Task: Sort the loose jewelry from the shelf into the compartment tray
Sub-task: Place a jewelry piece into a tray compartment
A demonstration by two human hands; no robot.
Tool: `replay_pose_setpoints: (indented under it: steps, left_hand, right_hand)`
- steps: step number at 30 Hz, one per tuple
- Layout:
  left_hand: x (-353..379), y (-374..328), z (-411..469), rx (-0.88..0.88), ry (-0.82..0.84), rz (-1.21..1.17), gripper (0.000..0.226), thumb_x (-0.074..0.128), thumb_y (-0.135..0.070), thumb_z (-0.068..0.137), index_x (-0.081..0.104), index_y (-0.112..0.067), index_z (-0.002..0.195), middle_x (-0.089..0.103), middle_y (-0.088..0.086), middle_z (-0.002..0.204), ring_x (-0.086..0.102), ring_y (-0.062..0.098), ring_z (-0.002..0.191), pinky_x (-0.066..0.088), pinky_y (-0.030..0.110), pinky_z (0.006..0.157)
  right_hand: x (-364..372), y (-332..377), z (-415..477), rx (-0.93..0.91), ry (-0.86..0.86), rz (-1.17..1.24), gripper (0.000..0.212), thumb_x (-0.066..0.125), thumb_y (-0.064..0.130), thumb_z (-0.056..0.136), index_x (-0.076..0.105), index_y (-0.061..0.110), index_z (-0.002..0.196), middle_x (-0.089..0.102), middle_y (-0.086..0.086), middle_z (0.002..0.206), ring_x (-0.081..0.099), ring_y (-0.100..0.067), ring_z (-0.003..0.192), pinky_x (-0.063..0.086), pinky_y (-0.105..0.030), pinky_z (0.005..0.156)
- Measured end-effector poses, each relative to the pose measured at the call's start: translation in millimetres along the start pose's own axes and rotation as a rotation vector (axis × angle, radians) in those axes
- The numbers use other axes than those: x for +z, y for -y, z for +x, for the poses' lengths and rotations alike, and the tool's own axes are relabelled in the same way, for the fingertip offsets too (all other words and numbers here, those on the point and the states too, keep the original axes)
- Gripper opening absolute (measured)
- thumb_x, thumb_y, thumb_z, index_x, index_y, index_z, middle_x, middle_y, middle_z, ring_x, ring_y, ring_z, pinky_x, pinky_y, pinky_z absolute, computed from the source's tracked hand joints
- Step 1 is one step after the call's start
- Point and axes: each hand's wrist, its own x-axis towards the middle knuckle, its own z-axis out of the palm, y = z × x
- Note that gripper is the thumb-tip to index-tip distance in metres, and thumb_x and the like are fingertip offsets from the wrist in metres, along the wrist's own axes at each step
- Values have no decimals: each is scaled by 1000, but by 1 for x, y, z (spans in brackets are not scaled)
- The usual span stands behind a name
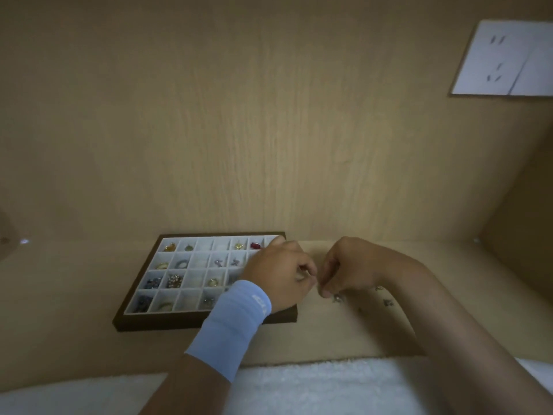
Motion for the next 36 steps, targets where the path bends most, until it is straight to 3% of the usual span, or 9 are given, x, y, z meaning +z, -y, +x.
replay_pose_setpoints:
  steps: [9, 12, 15, 18, 22, 26, 31, 34, 36]
  left_hand:
    - [1, 5, -1, -31, -22, -113, 18, 70, -31, 82, 67, -37, 99, 60, -21, 90, 43, -5, 95, 42, 22, 87]
    - [2, 7, -1, -82, -44, -240, 22, 72, -41, 78, 63, -41, 98, 63, -23, 87, 48, -9, 94, 45, 24, 86]
    - [0, 9, 0, -133, -113, -385, 23, 74, -41, 77, 61, -40, 96, 68, -18, 83, 61, 3, 88, 52, 30, 84]
    - [-4, 9, 1, -193, -177, -490, 20, 78, -34, 77, 64, -33, 91, 70, -12, 77, 64, 7, 78, 55, 29, 80]
    - [-12, 17, 4, -227, -218, -563, 16, 79, -31, 76, 70, -27, 88, 72, -6, 82, 67, 13, 81, 57, 31, 81]
    - [-25, 24, -2, -232, -246, -548, 13, 80, -30, 76, 71, -27, 85, 70, -5, 81, 65, 17, 78, 57, 31, 75]
    - [-47, 35, -18, -233, -280, -485, 12, 79, -28, 77, 69, -30, 82, 67, -9, 76, 62, 15, 73, 56, 29, 69]
    - [-61, 46, -38, -266, -261, -468, 13, 78, -23, 77, 69, -30, 84, 68, -8, 79, 63, 14, 76, 56, 28, 71]
    - [-68, 56, -55, -303, -228, -449, 16, 75, -16, 79, 69, -29, 85, 69, -10, 77, 62, 8, 73, 52, 21, 69]
  right_hand:
    - [5, -15, 6, -78, -50, 362, 6, 82, 18, 79, 82, 23, 80, 77, 3, 76, 63, 1, 69, 49, -18, 75]
    - [6, -16, 5, -87, -99, 589, 4, 78, 15, 85, 81, 15, 87, 75, -9, 76, 59, -10, 58, 47, -20, 57]
    - [7, -10, 3, -59, -121, 774, 9, 74, 21, 88, 79, 14, 93, 75, -18, 86, 56, -9, 54, 37, -16, 42]
    - [10, -3, 4, -53, -132, 883, 15, 72, 24, 89, 78, 14, 98, 76, -18, 95, 56, -10, 56, 36, -19, 43]
    - [16, 8, 10, -43, -205, 1005, 12, 72, 23, 90, 78, 14, 96, 76, -5, 80, 54, -11, 55, 35, -20, 44]
    - [20, 22, 8, -64, -238, 1024, 15, 79, 29, 83, 80, 18, 93, 76, -3, 82, 55, -9, 55, 36, -20, 46]
    - [23, 52, 13, -119, -260, 1050, 20, 81, 12, 80, 77, 3, 98, 68, 1, 60, 49, -4, 44, 37, -13, 41]
    - [27, 75, 17, -180, -212, 988, 16, 78, 11, 84, 77, 3, 98, 74, -3, 69, 64, -5, 52, 49, -17, 50]
    - [32, 87, 23, -227, -196, 879, 13, 78, 12, 84, 79, 8, 96, 78, -5, 80, 74, -14, 71, 59, -24, 67]
